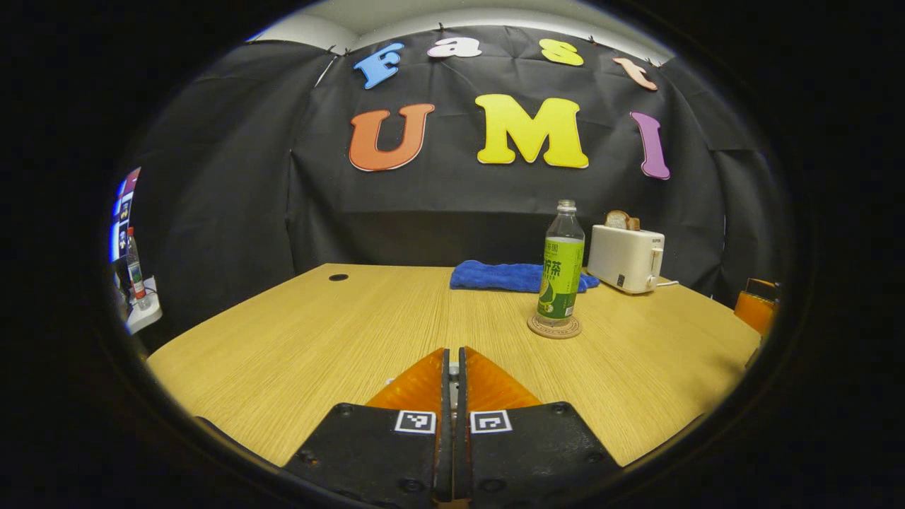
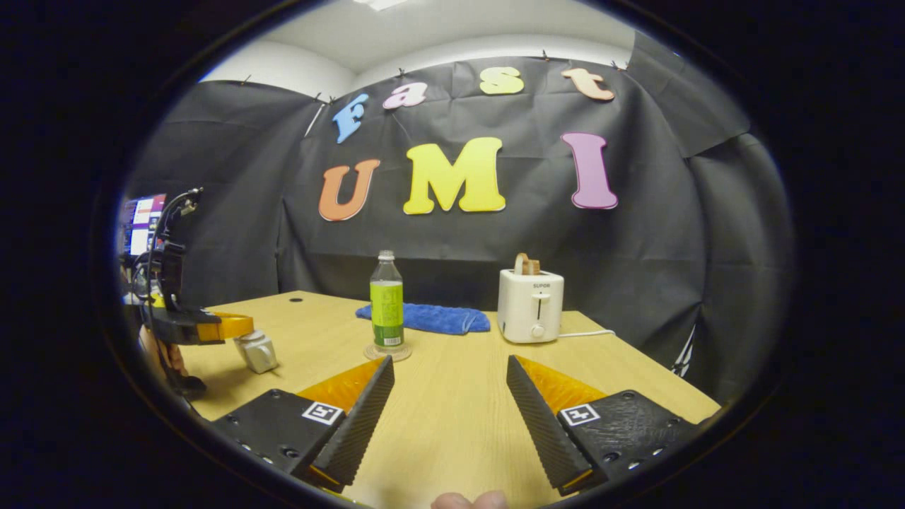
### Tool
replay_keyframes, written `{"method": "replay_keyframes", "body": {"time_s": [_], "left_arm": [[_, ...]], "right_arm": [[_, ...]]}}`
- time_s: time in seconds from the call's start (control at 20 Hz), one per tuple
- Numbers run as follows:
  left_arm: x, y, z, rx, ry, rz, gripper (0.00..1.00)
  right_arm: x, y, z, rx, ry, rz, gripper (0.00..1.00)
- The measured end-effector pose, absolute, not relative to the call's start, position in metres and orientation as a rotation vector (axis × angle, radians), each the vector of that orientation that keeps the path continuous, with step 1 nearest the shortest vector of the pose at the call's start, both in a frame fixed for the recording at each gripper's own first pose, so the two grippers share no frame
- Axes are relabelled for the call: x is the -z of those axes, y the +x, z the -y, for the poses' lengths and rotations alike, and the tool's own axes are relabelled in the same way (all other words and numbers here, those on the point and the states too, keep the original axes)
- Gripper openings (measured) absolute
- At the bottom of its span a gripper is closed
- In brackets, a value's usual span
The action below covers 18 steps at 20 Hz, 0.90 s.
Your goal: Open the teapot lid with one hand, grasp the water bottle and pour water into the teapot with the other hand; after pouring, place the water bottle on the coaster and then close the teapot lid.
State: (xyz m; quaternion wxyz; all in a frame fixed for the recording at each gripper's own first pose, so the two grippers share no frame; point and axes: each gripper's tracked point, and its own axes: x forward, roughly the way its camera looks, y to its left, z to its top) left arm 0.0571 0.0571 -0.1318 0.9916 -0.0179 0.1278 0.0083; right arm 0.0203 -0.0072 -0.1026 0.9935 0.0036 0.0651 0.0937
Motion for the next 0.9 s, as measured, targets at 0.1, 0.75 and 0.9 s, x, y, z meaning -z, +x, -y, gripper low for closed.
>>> {"method": "replay_keyframes", "body": {"time_s": [0.1, 0.75, 0.9], "left_arm": [[0.132, 0.058, -0.058, -0.027, -0.038, -0.253, 0.08], [0.026, -0.004, -0.024, -0.052, -0.023, -0.054, 0.96], [0.008, -0.019, -0.009, -0.033, -0.030, -0.017, 0.96]], "right_arm": [[0.104, 0.020, 0.008, -0.183, 0.011, -0.134, 0.95], [0.051, 0.000, 0.031, -0.065, 0.005, -0.058, 0.95], [0.037, -0.013, 0.029, -0.057, 0.019, -0.038, 0.97]]}}
